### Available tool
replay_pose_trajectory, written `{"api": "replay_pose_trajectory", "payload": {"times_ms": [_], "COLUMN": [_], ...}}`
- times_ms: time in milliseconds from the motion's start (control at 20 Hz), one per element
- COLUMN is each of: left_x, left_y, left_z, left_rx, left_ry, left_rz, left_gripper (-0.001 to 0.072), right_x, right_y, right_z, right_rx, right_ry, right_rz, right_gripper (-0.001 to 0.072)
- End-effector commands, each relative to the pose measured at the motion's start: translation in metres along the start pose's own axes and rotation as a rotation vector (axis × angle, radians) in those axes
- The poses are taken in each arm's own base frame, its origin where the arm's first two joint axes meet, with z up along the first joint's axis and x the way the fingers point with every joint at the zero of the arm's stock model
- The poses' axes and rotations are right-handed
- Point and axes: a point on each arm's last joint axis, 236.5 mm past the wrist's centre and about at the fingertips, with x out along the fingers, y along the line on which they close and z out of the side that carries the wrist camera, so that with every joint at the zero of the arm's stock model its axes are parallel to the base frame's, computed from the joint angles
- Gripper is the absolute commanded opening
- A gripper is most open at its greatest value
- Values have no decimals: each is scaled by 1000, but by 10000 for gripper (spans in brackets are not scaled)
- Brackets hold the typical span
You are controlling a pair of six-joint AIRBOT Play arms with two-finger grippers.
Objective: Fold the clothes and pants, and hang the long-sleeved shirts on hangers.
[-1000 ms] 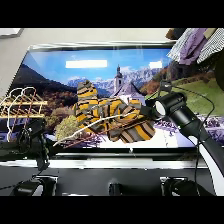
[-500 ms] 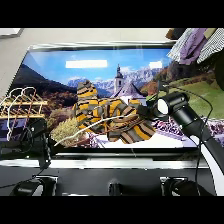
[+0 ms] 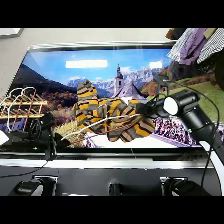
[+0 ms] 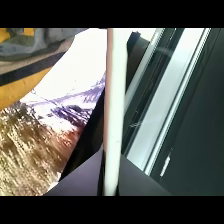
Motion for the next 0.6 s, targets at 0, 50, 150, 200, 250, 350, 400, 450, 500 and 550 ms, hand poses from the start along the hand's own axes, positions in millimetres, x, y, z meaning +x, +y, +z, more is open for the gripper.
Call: {"api": "replay_pose_trajectory", "payload": {"times_ms": [0,50,150,200,250,350,400,450,500,550], "left_x": [11,14,19,20,21,26,30,35,40,45], "left_y": [4,4,8,11,15,18,17,14,14,17], "left_z": [6,7,13,16,21,28,30,32,34,37], "left_rx": [13,12,3,6,1,13,21,31,37,43], "left_ry": [-24,-29,-54,-70,-88,-99,-96,-89,-87,-91], "left_rz": [-45,-62,-75,-70,-60,-49,-55,-68,-70,-57], "left_gripper": [25,25,25,25,25,25,25,25,25,25], "right_x": [-23,-33,-50,-59,-65,-74,-78,-79,-80,-80], "right_y": [8,11,15,17,19,29,34,40,43,46], "right_z": [12,16,24,27,29,29,27,24,22,19], "right_rx": [-118,-138,-182,-186,-185,-218,-239,-257,-253,-246], "right_ry": [-25,-36,-55,-61,-68,-77,-82,-83,-82,-78], "right_rz": [18,22,29,32,40,52,52,54,53,52], "right_gripper": [34,34,34,34,34,34,34,34,34,34]}}
